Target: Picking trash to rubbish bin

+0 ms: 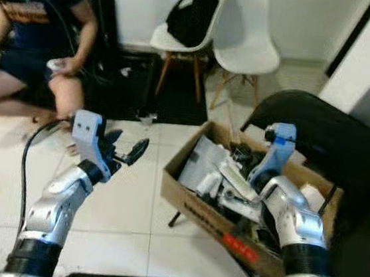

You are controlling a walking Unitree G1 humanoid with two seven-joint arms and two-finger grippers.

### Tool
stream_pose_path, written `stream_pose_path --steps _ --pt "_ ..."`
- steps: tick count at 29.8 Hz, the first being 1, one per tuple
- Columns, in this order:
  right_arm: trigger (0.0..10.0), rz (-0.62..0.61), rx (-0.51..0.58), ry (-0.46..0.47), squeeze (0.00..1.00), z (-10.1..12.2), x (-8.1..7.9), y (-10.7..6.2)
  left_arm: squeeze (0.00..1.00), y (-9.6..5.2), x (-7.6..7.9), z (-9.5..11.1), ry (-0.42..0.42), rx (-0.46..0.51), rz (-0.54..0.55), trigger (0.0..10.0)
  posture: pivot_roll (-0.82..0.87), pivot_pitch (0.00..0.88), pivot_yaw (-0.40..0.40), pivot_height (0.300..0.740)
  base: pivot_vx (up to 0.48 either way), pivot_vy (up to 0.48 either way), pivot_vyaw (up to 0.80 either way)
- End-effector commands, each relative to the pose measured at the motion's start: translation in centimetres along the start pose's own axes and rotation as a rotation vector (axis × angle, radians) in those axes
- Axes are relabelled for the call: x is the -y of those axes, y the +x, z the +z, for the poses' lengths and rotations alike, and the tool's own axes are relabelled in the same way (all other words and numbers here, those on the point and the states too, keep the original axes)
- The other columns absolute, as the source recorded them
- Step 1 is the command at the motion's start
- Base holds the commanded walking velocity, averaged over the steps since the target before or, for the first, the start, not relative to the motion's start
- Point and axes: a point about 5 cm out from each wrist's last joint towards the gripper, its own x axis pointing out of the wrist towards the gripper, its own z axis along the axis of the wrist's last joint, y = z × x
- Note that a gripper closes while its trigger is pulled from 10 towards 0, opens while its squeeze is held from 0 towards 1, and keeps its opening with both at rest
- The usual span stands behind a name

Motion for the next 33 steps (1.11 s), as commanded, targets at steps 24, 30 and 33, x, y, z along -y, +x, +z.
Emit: stream_pose_path --steps 24,30,33 --pt "10.0 -0.056 -0.007 -0.109 0.53 -0.2 0.1 0.2 0.00 0.0 -0.2 -0.2 -0.001 -0.010 0.003 10.0 -0.10 0.000 0.029 0.740 0.000 0.000 -0.62" --pt "10.0 -0.124 0.071 -0.003 1.00 0.5 1.2 -0.3 0.00 0.0 -0.2 -0.1 0.001 -0.010 0.003 10.0 -0.10 0.000 0.029 0.740 0.000 0.000 0.00" --pt "10.0 -0.111 0.066 0.003 1.00 0.5 1.1 -0.2 0.00 0.0 -0.1 -0.1 0.001 -0.009 0.002 10.0 -0.11 0.000 0.028 0.740 0.000 0.000 0.00"
